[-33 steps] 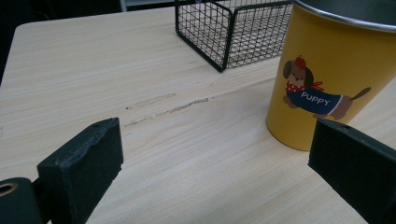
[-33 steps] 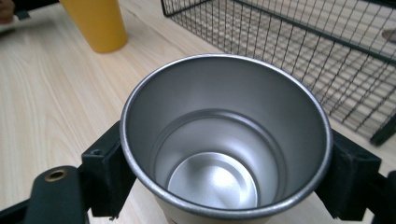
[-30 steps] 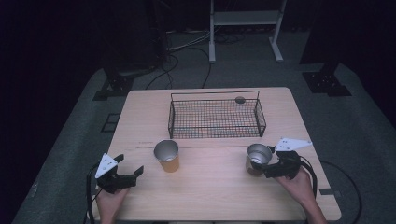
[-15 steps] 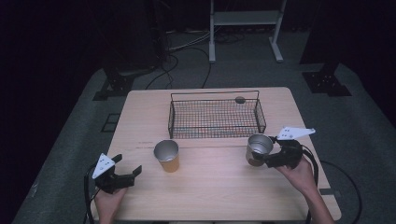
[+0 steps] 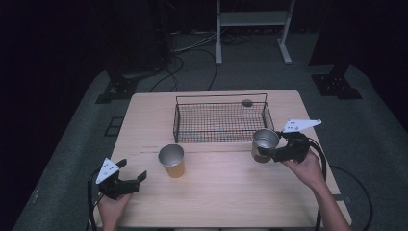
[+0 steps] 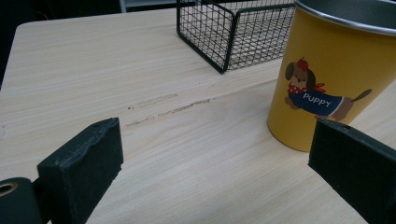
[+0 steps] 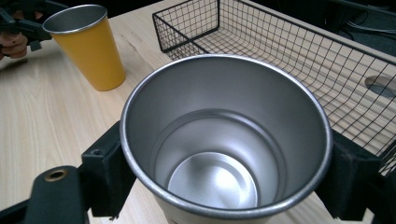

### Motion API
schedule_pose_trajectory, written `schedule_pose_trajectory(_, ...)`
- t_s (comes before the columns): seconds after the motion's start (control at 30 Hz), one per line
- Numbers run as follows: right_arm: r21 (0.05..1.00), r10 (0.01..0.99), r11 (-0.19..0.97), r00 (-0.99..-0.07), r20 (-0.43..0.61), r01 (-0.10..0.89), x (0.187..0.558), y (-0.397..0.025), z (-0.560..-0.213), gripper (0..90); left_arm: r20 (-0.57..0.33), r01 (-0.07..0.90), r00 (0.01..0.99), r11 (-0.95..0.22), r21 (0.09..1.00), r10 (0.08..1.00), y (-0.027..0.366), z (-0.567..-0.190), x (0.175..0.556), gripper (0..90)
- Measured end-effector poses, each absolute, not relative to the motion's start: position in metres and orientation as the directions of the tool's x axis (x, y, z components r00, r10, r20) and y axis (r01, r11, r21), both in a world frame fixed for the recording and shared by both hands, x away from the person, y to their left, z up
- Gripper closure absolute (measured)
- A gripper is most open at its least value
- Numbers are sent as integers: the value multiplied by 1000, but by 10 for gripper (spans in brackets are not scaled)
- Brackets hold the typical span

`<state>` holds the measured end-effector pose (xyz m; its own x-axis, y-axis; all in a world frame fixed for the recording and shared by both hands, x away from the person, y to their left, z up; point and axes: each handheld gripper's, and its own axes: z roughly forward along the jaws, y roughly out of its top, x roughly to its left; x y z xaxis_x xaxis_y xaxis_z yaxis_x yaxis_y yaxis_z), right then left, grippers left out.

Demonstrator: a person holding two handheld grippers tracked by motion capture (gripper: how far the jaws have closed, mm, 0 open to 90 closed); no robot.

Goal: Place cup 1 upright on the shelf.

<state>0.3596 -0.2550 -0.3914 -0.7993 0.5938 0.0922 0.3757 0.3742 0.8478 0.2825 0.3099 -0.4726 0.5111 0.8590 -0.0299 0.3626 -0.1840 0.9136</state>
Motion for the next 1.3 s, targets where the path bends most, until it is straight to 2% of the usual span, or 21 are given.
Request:
schedule_pose_trajectory(1.07,848,573,354,-808,138,395,423,-242,-359,176,-24,348,514,-183,919,857,309,-471,282,21)
schedule_pose_trajectory(1.3,845,581,380,-808,99,377,438,-233,-348,176,-18,348,516,-190,918,856,309,-470,282,21)
